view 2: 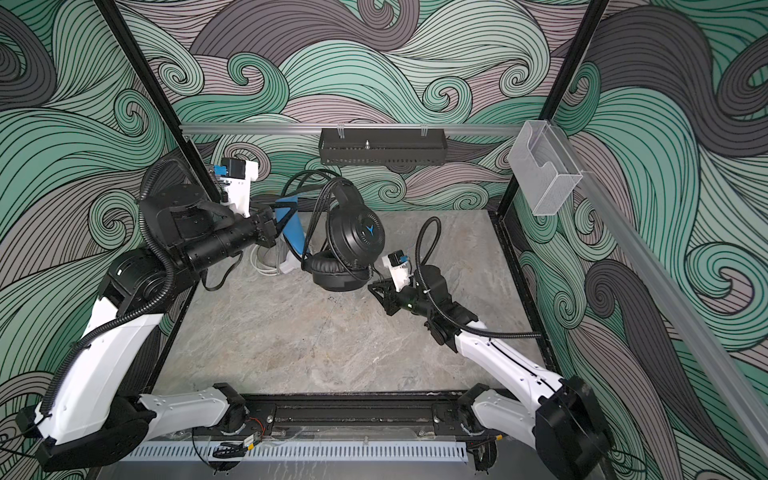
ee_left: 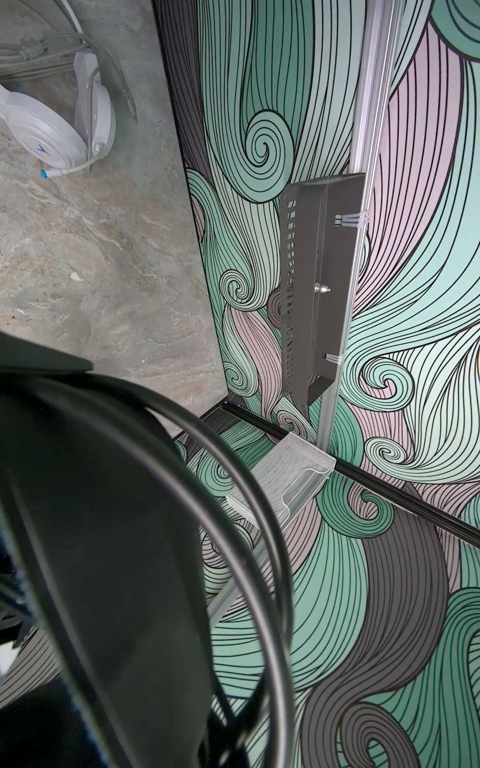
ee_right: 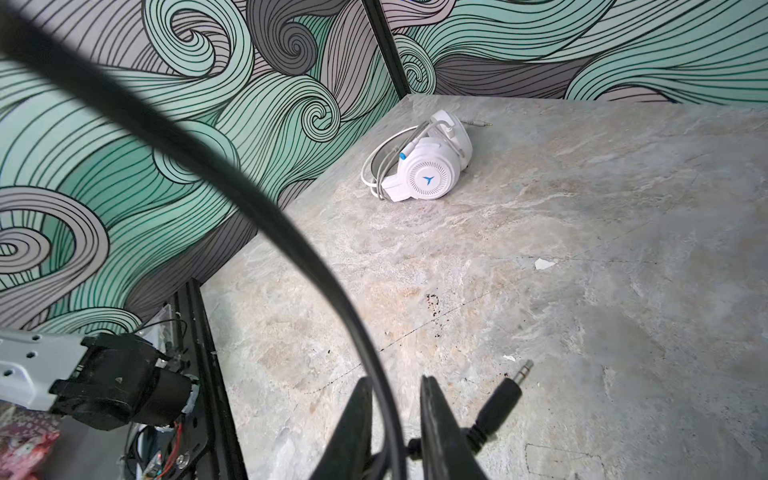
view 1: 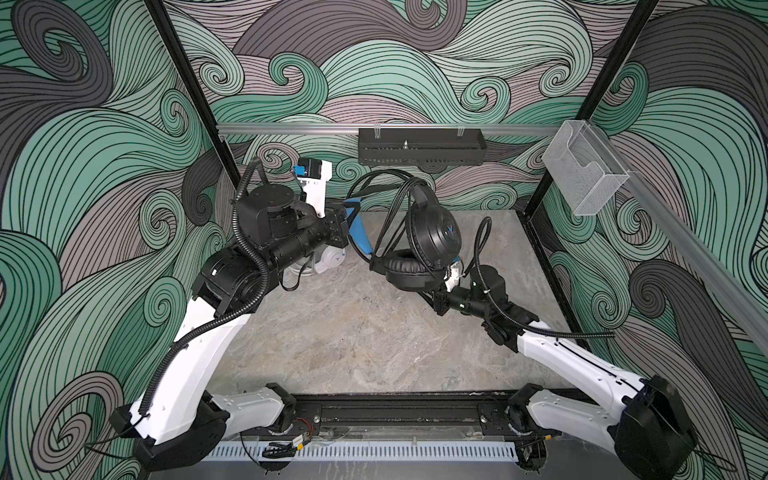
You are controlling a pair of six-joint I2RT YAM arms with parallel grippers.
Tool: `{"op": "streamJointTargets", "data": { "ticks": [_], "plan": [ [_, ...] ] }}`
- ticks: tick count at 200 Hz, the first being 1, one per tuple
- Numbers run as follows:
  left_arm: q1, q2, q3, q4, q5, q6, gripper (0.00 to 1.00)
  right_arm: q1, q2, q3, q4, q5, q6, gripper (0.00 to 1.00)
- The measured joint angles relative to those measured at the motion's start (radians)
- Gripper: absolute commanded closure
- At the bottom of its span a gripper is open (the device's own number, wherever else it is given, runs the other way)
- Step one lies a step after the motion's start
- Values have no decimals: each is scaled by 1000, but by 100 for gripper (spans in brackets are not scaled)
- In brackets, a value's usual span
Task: Wrap the headphones
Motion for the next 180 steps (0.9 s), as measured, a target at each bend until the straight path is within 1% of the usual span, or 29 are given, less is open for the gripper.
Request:
{"op": "streamJointTargets", "data": {
  "ticks": [2, 11, 41, 68, 97, 130, 157, 180],
  "plan": [
    [1, 0, 0, 1, 0, -2, 100, 0, 0, -1, 0, -1, -2, 94],
    [6, 0, 0, 3, 0, -10, 100, 0, 0, -5, -3, -2, -7, 100],
    [27, 0, -9, 8, 4, -47, 100, 0, 0, -5, -15, -5, -15, 100],
    [57, -3, -58, 32, -11, -121, 100, 2, -8, 0, -58, 16, -39, 100],
    [70, -3, -116, 47, -82, -222, 100, 41, -37, 39, -188, 119, -109, 100],
    [80, 6, -143, 71, -163, -332, 100, 151, -71, 80, -311, 262, -196, 100],
    [81, 48, -143, 84, -188, -404, 100, 248, -79, 101, -367, 370, -257, 100],
    [81, 89, -149, 94, -203, -464, 100, 307, -61, 121, -401, 444, -296, 100]
  ]
}}
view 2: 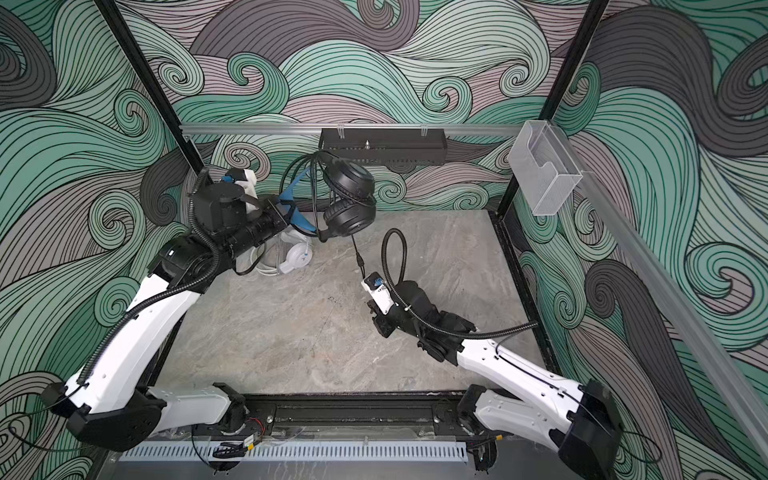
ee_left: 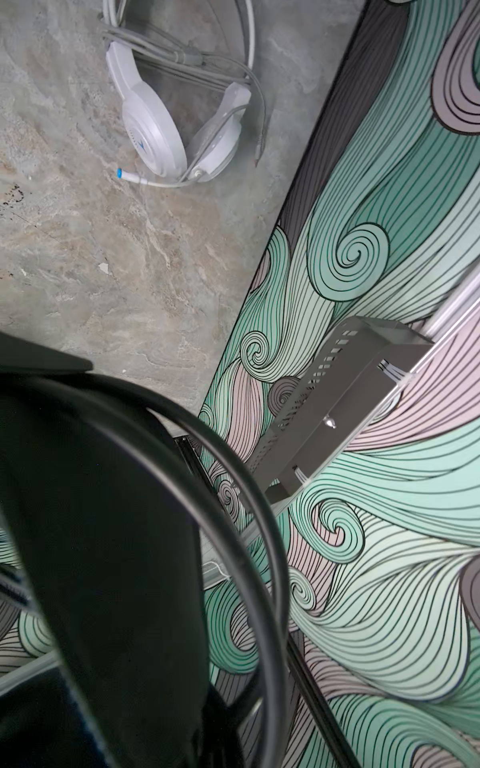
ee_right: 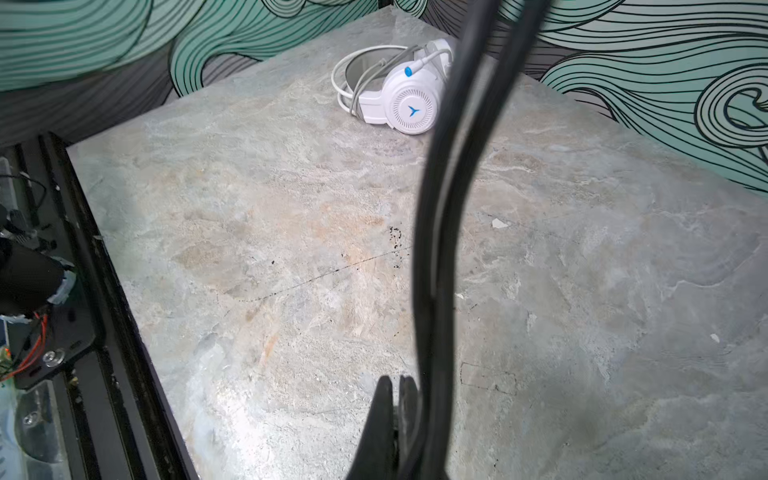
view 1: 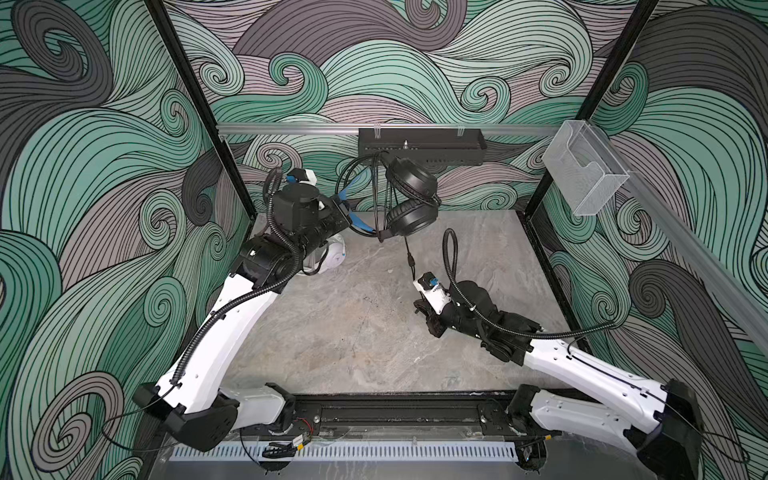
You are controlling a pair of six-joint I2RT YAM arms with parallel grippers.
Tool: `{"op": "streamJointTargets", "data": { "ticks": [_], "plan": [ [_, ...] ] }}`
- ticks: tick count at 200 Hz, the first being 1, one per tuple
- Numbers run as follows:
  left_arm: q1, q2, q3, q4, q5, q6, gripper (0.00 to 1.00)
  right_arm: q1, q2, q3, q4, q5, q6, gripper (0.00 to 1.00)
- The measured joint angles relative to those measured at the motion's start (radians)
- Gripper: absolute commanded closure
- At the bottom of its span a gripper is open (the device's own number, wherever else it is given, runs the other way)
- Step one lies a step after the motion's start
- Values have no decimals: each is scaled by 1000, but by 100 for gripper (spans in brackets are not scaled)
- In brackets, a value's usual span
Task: Wrap the headphones
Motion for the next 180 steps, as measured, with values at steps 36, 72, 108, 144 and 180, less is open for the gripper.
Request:
{"op": "streamJointTargets", "data": {
  "ticks": [36, 72, 108, 144, 180],
  "plan": [
    [3, 22, -46, 19, -19, -105, 100, 47, 51, 29, -27, 90, -42, 100],
    [4, 35, -102, 58, -60, -187, 100, 106, 85, 73, -47, 140, -87, 100],
    [5, 80, -143, 89, -130, -217, 100, 182, 101, 146, -93, 162, -138, 100],
    [2, 126, -150, 82, -207, -138, 100, 228, 112, 269, -170, 173, -183, 100],
    [-39, 124, -183, 81, -313, 63, 100, 233, 140, 446, -285, 200, -242, 100]
  ]
}}
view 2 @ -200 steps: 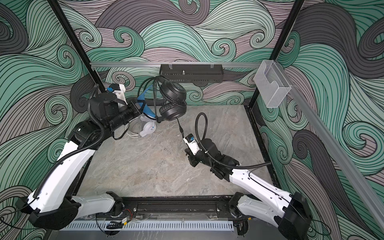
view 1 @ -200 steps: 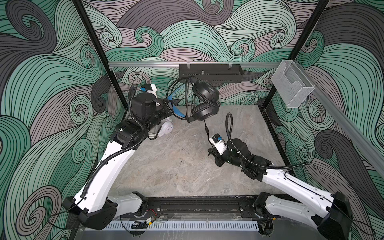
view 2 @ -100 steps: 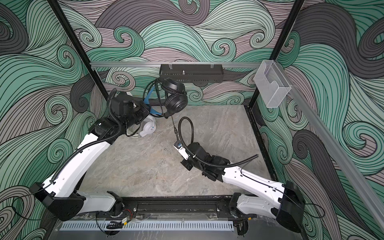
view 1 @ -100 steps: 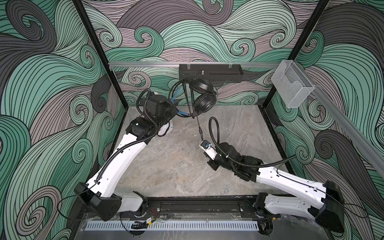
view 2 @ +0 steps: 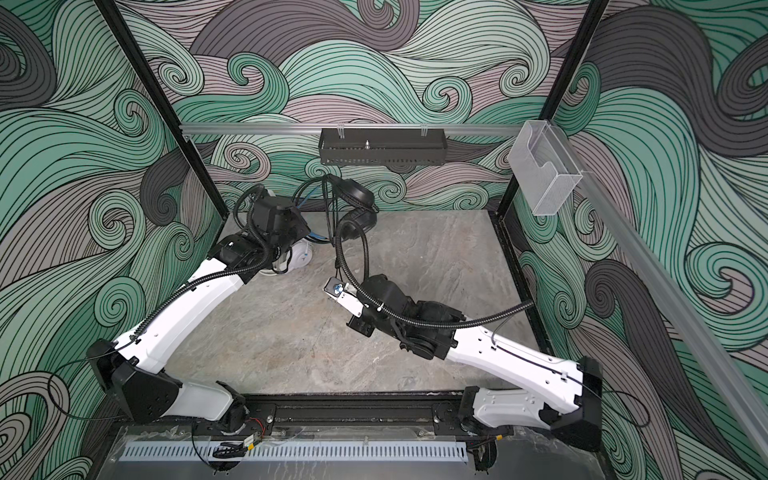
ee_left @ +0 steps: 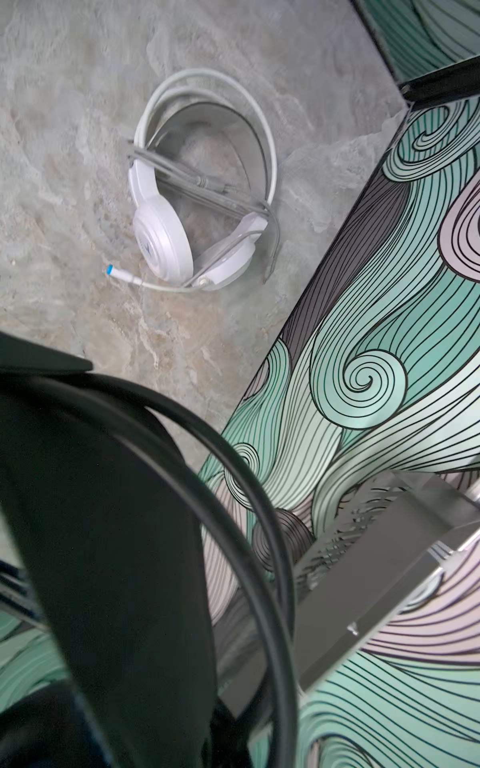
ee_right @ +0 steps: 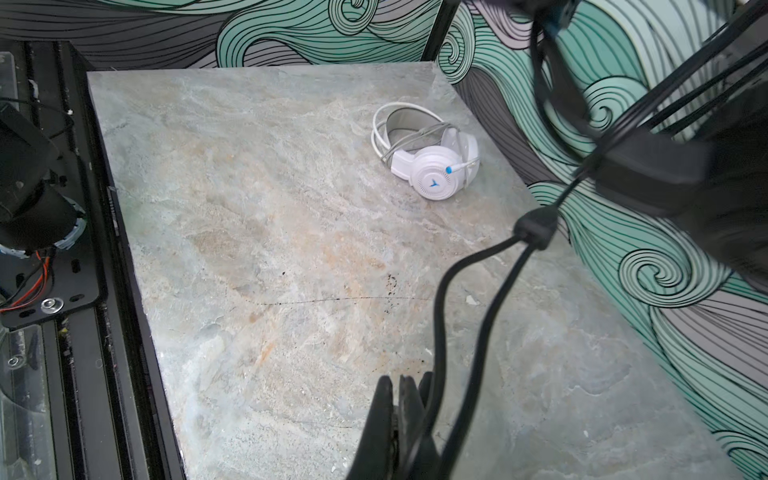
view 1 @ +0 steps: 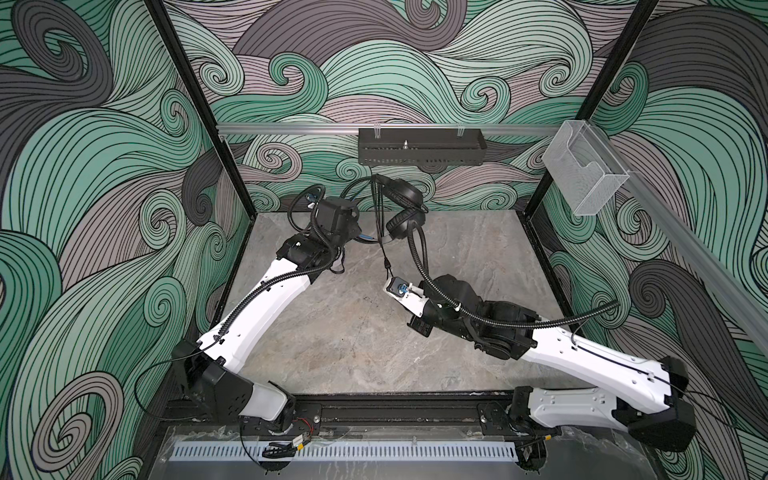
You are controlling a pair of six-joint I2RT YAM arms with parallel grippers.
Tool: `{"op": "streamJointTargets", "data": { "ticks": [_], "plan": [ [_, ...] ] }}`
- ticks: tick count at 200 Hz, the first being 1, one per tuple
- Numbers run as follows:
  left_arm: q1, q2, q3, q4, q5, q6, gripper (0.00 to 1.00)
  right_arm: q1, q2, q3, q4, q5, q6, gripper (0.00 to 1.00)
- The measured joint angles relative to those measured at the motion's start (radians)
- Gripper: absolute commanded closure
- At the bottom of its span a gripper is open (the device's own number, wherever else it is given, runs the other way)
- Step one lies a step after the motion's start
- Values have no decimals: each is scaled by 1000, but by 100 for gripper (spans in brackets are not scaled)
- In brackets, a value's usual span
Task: Wrap the headphones
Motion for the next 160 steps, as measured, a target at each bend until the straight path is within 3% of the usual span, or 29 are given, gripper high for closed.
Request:
{"op": "streamJointTargets", "data": {
  "ticks": [65, 100, 160],
  "plan": [
    [-90, -81, -124, -11, -43, 404, 100, 0, 98, 290, -222, 18, -133, 100],
    [-121, -131, -145, -28, 18, 607, 100, 1, 143, 378, -310, 34, -216, 100],
    [-189, -163, -197, -69, 159, 769, 100, 8, 159, 401, -374, 98, -298, 100]
  ]
}}
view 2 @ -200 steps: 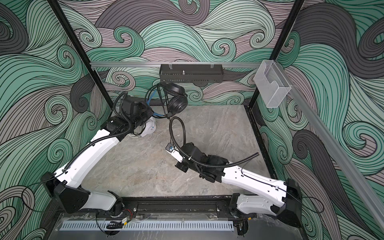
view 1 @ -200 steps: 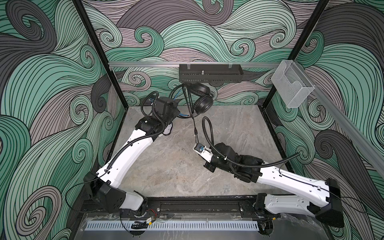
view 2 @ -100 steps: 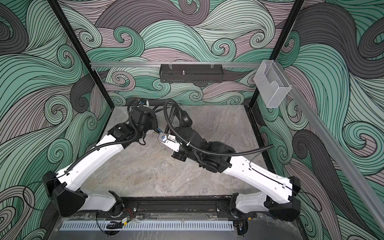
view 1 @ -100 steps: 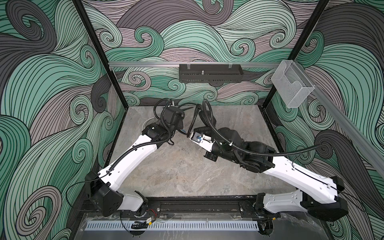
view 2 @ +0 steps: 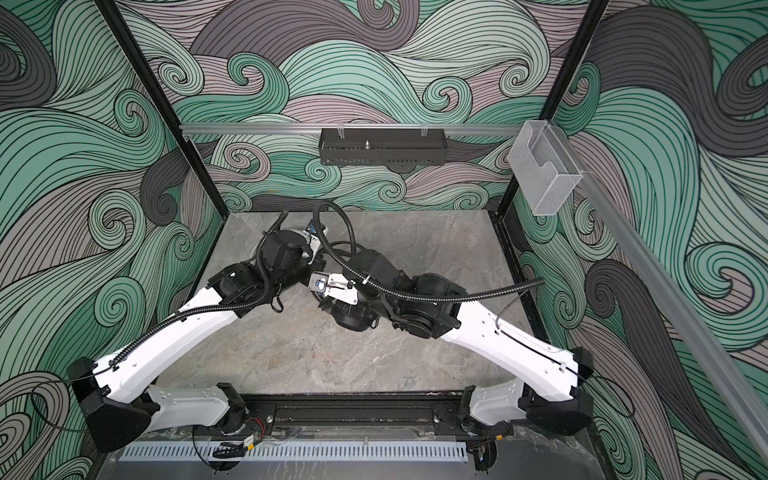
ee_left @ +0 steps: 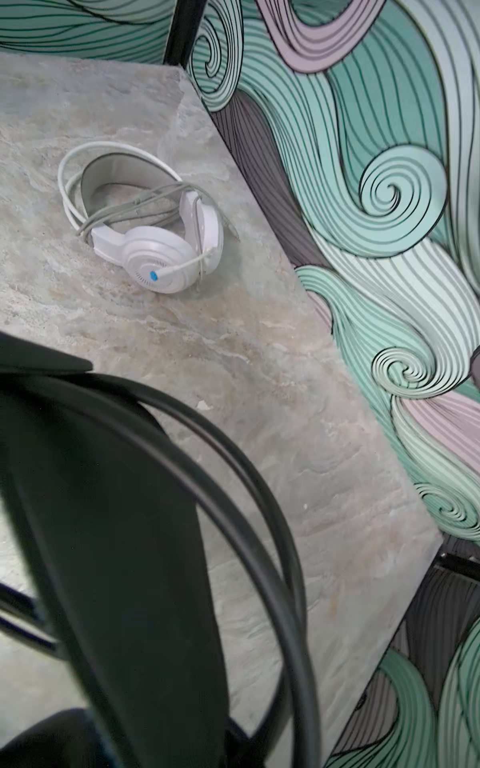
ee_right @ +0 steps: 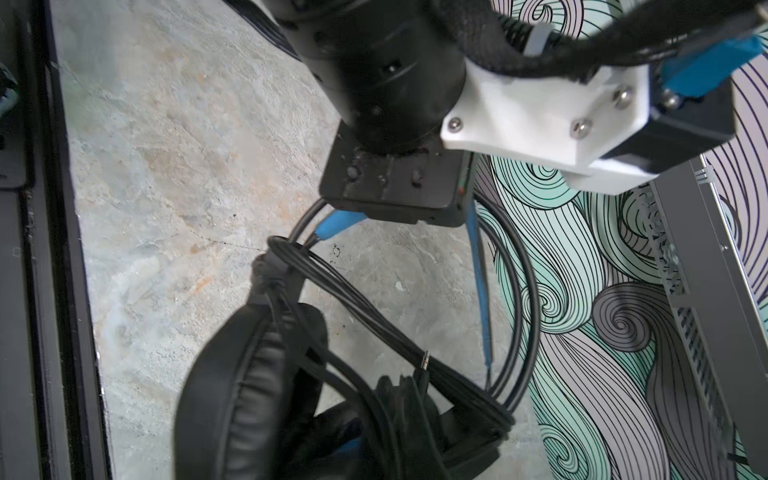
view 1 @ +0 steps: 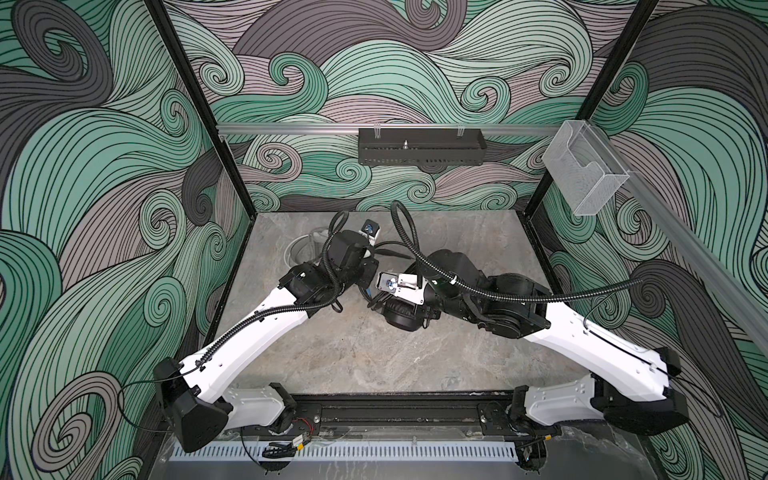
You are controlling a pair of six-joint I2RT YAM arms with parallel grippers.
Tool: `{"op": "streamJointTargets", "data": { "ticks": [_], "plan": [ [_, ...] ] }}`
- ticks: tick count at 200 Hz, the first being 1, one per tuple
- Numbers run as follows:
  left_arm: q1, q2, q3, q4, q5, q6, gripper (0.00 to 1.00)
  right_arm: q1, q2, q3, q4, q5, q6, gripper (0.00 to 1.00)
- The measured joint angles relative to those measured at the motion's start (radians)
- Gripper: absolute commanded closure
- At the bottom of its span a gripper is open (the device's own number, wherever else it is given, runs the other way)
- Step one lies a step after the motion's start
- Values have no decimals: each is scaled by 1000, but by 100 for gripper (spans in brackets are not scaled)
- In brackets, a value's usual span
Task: Wrap the headphones
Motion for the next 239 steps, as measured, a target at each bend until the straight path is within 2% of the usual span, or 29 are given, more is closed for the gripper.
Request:
{"op": "streamJointTargets", "data": {
  "ticks": [58, 92, 134, 202, 239],
  "plan": [
    [-1, -53, -35, -43, 48, 66, 100, 6, 58, 6, -25, 90, -66, 100],
    [-1, -61, -35, -53, 61, 68, 100, 14, 50, 2, -30, 135, -103, 100],
    [-1, -63, -35, -58, 86, 68, 100, 6, 3, -81, -27, 152, -117, 100],
    [-2, -43, -32, -49, 114, 46, 100, -85, -76, -203, 59, 67, -63, 100],
    [-3, -11, -31, -38, 132, 32, 100, -170, -118, -273, 97, -33, -29, 99]
  ]
}}
